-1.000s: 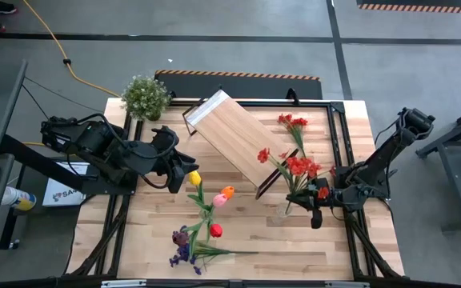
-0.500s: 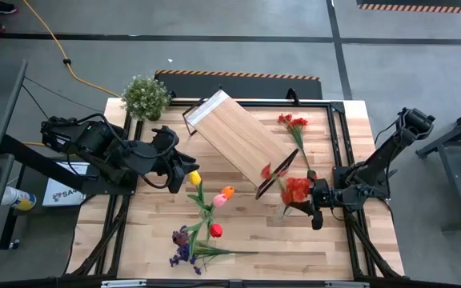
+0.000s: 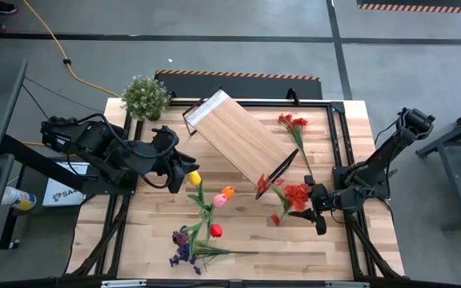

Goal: Pick and place flowers into a vace then onto a shelf
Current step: Put the left orange flowers into the right transparent vase, then put the orange flowers into the right transparent vase

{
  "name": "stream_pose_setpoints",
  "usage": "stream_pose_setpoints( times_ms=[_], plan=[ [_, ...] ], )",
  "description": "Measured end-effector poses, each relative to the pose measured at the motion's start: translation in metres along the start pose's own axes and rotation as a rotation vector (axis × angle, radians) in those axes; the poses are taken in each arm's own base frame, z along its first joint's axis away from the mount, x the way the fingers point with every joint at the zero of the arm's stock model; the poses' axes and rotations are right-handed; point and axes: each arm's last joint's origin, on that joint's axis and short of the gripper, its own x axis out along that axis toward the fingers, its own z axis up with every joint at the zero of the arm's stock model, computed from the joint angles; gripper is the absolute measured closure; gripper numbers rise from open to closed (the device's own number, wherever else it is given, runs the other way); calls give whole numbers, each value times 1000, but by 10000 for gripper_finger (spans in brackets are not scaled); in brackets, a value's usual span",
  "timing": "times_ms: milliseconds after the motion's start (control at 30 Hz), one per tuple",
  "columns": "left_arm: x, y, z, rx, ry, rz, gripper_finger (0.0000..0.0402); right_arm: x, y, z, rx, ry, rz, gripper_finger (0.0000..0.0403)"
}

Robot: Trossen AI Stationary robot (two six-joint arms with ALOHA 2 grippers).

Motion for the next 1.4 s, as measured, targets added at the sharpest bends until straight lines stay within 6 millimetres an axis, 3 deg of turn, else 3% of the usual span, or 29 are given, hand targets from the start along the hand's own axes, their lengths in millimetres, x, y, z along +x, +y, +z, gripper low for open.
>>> stream_pose_setpoints(
  times_ms=[367, 933, 1400],
  plan=[
    [0, 0, 0, 5, 4, 0, 245, -2, 0, 2, 11, 1, 19, 224],
    [0, 0, -1, 31, 25, -7, 245, -29, -13, 14, 106, 66, 95, 251],
    [0, 0, -1, 43, 25, -7, 245, -39, -20, 7, 207, 222, 135, 257]
  ],
)
